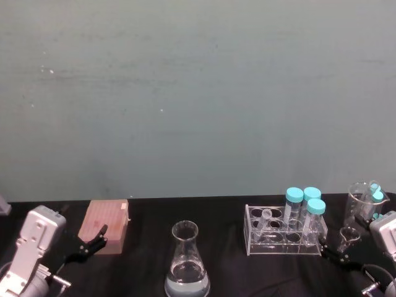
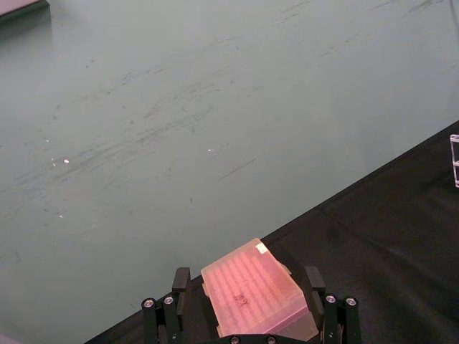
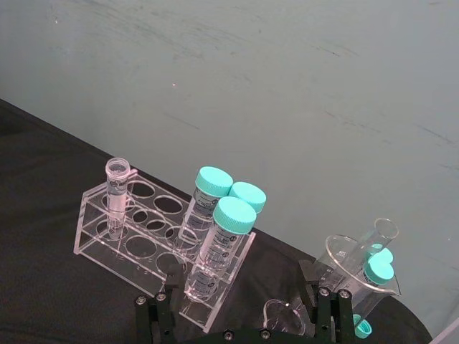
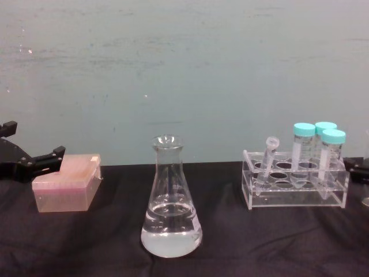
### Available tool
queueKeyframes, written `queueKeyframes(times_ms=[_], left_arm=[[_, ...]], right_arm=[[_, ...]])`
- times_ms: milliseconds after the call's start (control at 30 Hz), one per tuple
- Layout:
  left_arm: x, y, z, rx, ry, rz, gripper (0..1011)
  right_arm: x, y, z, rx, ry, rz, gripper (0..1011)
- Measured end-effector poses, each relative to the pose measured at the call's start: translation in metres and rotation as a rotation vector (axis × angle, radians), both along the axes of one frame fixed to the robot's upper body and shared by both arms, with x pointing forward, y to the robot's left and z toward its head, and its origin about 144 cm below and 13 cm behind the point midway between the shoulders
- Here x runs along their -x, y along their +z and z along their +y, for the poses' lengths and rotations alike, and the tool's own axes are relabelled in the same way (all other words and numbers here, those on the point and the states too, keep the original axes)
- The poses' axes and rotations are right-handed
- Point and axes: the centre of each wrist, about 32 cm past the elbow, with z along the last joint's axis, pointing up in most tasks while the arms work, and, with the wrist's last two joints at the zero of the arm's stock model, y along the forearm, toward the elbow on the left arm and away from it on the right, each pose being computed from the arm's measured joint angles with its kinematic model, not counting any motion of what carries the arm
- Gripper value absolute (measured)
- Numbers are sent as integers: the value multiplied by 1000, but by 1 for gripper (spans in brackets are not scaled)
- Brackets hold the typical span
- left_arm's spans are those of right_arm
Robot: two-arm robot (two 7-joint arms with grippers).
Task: Pour the liquid from the test tube into the beaker using one hand.
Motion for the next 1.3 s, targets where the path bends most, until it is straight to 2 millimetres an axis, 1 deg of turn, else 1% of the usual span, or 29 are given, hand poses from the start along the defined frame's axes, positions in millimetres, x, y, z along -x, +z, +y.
queueKeyframes(times_ms=[1300], left_arm=[[0, 0, 0, 0, 0, 0, 1000]], right_arm=[[0, 0, 0, 0, 0, 0, 1003]])
